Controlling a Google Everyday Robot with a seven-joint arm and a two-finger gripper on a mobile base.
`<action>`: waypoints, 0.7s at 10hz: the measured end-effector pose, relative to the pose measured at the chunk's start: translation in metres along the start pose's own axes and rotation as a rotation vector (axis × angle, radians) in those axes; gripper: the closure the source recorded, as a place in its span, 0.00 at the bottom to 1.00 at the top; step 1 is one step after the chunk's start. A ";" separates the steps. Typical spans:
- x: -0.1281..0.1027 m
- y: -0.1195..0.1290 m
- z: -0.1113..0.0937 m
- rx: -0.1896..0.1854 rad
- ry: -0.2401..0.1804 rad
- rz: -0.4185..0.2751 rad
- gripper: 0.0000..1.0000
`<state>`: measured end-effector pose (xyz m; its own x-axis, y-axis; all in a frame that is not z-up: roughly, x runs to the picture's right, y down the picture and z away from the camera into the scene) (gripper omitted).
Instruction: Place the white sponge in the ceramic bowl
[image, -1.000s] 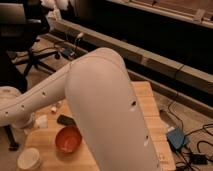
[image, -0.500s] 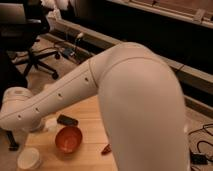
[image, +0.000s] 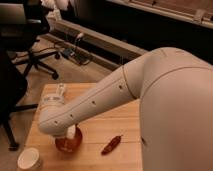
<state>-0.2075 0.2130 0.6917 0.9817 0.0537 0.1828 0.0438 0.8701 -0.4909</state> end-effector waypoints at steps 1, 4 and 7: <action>0.005 0.007 0.012 -0.020 -0.021 0.002 0.93; 0.005 0.019 0.040 -0.066 -0.077 -0.010 0.93; 0.014 0.013 0.060 -0.079 -0.065 -0.022 0.79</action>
<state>-0.2043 0.2545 0.7385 0.9663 0.0686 0.2482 0.0828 0.8300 -0.5516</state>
